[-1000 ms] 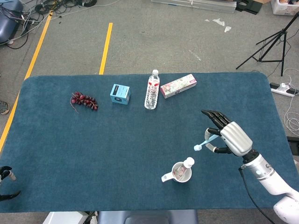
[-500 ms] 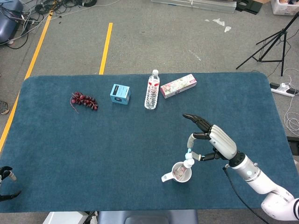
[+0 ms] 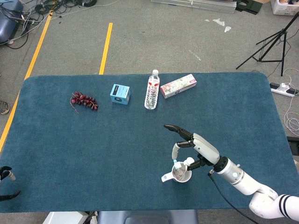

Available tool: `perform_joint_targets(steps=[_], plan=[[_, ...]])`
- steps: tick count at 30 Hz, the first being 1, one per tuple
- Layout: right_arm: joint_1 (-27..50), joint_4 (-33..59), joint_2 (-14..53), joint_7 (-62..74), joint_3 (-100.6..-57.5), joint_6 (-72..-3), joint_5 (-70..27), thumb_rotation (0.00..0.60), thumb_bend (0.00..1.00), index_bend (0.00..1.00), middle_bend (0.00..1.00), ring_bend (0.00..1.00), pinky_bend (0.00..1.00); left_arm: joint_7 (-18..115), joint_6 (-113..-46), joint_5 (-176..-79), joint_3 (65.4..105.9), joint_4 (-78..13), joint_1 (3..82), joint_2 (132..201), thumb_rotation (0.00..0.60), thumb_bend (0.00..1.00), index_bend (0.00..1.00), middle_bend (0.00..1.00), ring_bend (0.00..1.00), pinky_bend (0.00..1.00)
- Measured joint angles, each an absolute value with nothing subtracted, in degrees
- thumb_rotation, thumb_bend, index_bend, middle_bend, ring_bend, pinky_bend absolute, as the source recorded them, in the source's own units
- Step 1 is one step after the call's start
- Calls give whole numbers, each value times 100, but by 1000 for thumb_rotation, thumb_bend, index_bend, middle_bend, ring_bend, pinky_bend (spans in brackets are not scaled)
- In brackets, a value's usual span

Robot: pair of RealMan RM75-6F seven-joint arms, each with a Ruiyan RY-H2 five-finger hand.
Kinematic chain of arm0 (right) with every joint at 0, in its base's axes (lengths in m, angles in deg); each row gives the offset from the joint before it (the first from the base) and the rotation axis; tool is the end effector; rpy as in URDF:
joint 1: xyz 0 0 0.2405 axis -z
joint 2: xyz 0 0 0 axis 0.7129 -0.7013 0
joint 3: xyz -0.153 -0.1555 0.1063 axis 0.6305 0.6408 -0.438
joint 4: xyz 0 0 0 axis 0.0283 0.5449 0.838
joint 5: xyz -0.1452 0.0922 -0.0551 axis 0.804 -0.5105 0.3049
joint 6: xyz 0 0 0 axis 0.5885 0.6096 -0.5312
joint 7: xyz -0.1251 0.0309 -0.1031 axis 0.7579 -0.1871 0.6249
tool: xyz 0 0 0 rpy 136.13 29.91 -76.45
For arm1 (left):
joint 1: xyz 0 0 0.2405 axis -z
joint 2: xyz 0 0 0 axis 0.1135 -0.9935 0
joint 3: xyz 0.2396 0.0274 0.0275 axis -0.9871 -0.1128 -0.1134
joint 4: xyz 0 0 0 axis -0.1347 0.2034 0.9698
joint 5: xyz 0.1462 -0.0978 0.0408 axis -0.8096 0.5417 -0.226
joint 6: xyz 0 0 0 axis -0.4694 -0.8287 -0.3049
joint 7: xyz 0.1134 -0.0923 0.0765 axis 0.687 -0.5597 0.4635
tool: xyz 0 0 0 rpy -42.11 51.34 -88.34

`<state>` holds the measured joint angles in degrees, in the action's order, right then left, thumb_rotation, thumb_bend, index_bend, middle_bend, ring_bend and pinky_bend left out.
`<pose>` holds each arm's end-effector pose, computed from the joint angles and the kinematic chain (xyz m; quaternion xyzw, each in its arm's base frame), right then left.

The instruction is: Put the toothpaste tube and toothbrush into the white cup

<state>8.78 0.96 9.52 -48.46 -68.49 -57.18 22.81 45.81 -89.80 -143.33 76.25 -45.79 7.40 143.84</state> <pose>-0.1119 -0.2774 0.1049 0.6145 -0.4770 0.6282 0.0156 -0.3646 0.1559 0.1904 -0.5801 -0.4731 -0.2279 0.6227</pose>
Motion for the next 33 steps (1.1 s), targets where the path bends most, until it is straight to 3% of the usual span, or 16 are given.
perform_joint_targets(steps=[14, 33], plan=[[641, 458, 1168, -5660, -6432, -5260, 2255, 600, 275, 653, 45, 0, 111, 4599, -8969, -14319, 7624, -4581, 738, 14386, 600, 0, 490, 268, 206, 294], [426, 345, 959, -5633, -6125, -4777, 2204, 600, 274, 653, 45, 0, 111, 4623, -8960, -14297, 7629, -4579, 739, 14396, 600, 0, 490, 268, 206, 294]])
